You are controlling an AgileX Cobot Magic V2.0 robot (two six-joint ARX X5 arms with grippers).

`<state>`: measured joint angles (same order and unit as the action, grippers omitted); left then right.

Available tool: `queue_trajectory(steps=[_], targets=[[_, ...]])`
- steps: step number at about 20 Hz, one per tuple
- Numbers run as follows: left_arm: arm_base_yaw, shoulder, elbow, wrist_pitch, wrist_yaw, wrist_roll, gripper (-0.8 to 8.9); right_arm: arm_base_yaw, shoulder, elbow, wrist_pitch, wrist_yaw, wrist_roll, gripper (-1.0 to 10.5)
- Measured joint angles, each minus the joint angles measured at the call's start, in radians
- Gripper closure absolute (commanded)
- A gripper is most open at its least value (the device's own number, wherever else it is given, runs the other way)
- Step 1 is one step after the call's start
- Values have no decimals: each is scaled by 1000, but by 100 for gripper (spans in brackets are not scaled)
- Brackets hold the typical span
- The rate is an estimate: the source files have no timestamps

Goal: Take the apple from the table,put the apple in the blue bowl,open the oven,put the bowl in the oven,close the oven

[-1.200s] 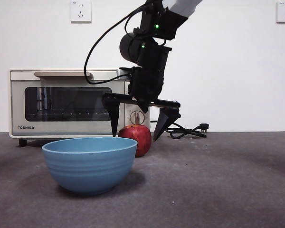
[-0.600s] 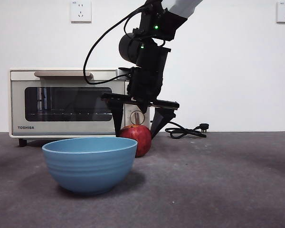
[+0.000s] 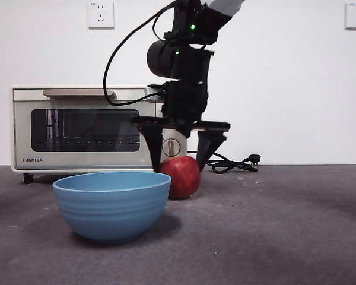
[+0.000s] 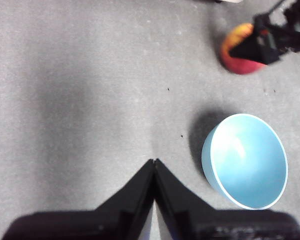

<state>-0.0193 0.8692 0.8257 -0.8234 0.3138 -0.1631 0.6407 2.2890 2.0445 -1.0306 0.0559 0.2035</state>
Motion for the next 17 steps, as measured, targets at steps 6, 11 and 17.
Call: queue_trajectory(steps=[6,11,17], targets=[[0,34,0,0,0,6,818,60,-160,10,-102,5,-36,955],[0,56,0,0,0,21,818,142,-239,-16,-189,4,-93,955],[0,58,0,0,0,22,818,256,-464,-296,24,-12,-100,955]])
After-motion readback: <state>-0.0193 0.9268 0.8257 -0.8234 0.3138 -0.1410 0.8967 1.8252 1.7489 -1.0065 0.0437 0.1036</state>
